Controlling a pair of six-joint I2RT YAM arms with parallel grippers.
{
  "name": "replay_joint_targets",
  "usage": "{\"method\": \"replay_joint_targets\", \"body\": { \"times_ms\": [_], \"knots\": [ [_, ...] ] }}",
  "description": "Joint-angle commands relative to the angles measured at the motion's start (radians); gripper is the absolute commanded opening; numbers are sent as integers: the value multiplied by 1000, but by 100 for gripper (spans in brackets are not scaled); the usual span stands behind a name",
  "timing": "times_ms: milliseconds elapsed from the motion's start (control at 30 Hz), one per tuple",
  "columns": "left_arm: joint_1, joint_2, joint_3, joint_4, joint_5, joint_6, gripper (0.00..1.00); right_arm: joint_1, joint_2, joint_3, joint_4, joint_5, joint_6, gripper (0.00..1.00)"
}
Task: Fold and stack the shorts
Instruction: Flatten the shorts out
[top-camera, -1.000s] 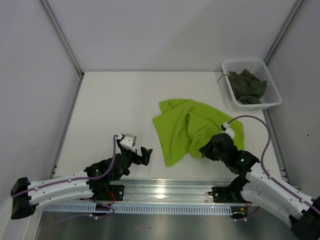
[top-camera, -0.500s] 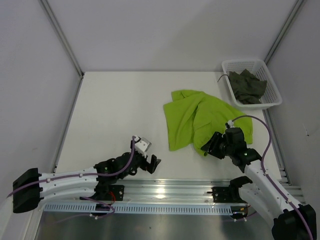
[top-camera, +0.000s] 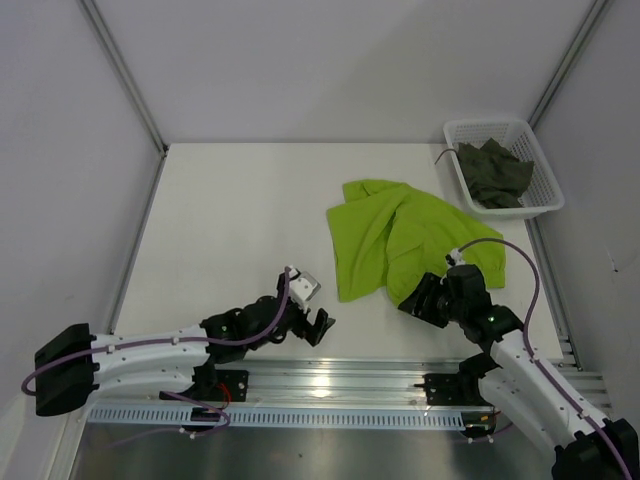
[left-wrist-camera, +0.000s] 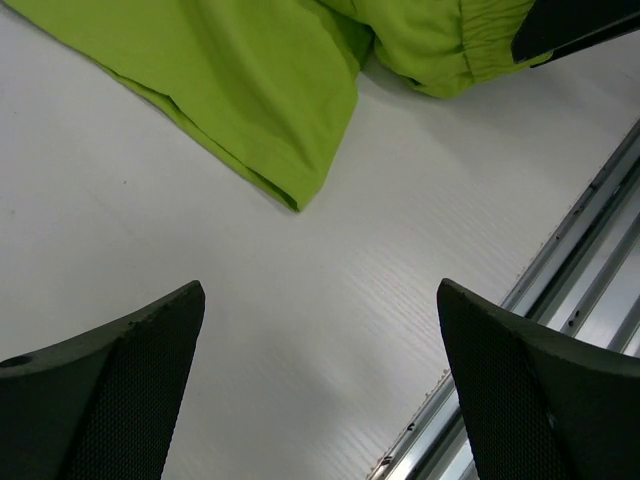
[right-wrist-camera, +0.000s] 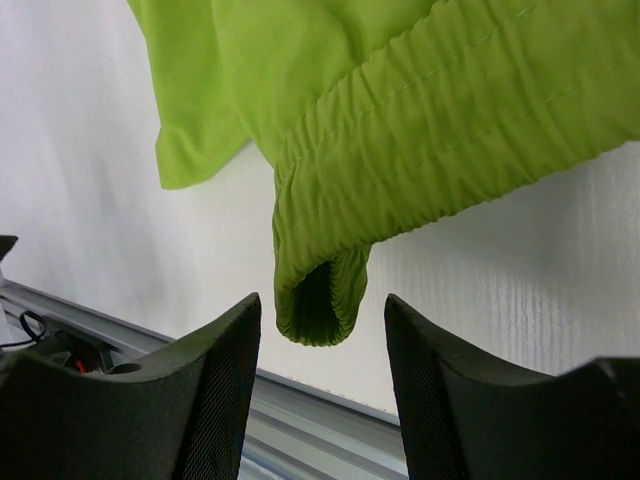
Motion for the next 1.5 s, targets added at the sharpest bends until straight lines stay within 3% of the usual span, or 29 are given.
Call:
{"method": "replay_joint_targets", "body": {
  "times_ms": [0,233,267,400,767,1067,1467],
  "knots": [
    [4,51,79,9,24,48,99,59,16,3,24,25,0,55],
    [4,169,159,-25,45,91,99,147,139,31,94,137,41,48],
    [2,201,169,-37,28,107,99,147,148,37,97,145,41,44],
    [2,272,229,-100,-13,148,99,146,114,77,48,201,45,15],
    [-13,465,361,-125,-131,269,97,146,120,187,-59,217,0,5],
    [-59,623,438,-128,-190,367,96,123,87,259,-145,221,-14,4],
    [-54,837,571,-139,-259,415,83,77,38,293,-205,217,-24,4]
  ]
}}
